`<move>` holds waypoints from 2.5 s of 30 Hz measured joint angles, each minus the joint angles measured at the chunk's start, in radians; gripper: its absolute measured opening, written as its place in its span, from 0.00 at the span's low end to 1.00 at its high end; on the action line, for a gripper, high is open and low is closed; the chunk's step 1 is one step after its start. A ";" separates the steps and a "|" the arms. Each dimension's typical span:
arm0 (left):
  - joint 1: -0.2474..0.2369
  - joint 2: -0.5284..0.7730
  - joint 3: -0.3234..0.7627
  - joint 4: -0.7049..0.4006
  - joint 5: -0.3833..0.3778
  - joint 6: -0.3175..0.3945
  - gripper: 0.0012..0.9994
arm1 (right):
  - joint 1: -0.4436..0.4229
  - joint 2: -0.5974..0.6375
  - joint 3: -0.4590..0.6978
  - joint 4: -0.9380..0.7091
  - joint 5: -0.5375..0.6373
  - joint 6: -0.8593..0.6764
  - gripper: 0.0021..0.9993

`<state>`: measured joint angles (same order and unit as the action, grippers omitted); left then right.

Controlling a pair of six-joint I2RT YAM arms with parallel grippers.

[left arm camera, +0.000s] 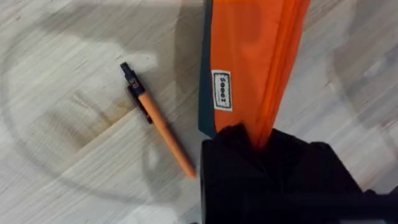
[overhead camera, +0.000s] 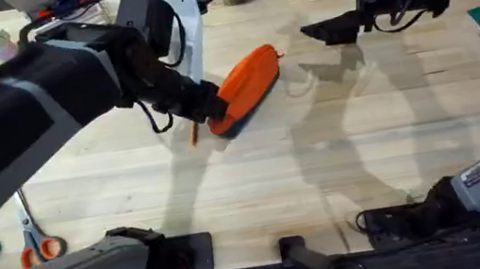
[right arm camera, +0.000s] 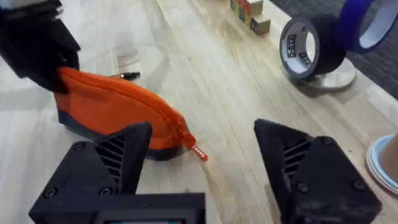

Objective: Unzip the bag, pick up the pens from the table one at a time and place them inside, then zip the bag closed.

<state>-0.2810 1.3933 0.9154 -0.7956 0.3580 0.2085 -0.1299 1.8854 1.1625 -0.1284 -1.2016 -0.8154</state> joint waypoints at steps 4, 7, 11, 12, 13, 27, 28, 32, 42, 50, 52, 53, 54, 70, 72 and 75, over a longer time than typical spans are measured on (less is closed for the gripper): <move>0.000 0.000 0.000 0.000 0.000 -0.003 0.04 | 0.007 0.000 0.000 0.000 0.015 0.000 1.00; 0.000 0.000 0.000 0.000 0.000 -0.003 0.04 | 0.007 0.000 0.000 0.000 0.022 0.000 0.99; 0.000 0.000 0.000 0.000 0.000 -0.003 0.04 | 0.007 0.005 0.001 0.000 0.028 0.000 0.99; 0.000 0.000 0.000 0.000 0.000 -0.003 0.04 | 0.007 0.011 0.004 0.000 0.028 0.000 0.99; 0.000 0.000 0.000 0.000 0.000 -0.003 0.04 | 0.008 0.020 0.008 -0.001 0.028 0.000 0.99; 0.000 0.000 0.000 0.000 0.000 -0.006 0.04 | 0.062 0.190 0.300 -0.194 0.036 0.001 0.99; 0.000 0.000 0.000 0.000 0.000 -0.006 0.04 | 0.062 0.197 0.310 -0.206 0.035 0.000 0.99; 0.000 0.000 0.000 0.000 0.000 -0.006 0.04 | 0.062 0.207 0.316 -0.272 0.042 -0.011 0.99; 0.000 0.000 0.000 0.000 0.000 -0.006 0.04 | 0.126 0.207 0.316 -0.470 0.190 -0.223 0.99; 0.000 0.000 0.000 0.000 0.000 -0.006 0.04 | 0.200 0.207 0.317 -0.505 0.343 -0.358 0.99; 0.000 0.000 0.000 0.000 0.000 -0.006 0.04 | 0.205 0.210 0.317 -0.518 0.374 -0.394 0.99; 0.000 0.000 0.000 0.000 0.000 -0.006 0.04 | 0.206 0.213 0.317 -0.525 0.386 -0.413 0.99; 0.000 0.000 0.000 0.000 0.000 -0.006 0.04 | 0.206 0.218 0.317 -0.530 0.395 -0.429 0.99; 0.000 0.000 0.000 0.000 0.000 -0.007 0.04 | 0.215 0.270 0.322 -0.534 0.439 -0.604 0.99; 0.000 0.000 0.000 0.000 0.000 -0.007 0.04 | 0.218 0.270 0.322 -0.527 0.438 -0.606 0.99; 0.000 0.000 0.000 0.000 0.000 -0.007 0.04 | 0.219 0.270 0.322 -0.522 0.439 -0.607 0.99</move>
<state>-0.2810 1.3933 0.9150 -0.7956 0.3579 0.2020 0.0895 2.1551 1.4849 -0.6507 -0.7628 -1.4220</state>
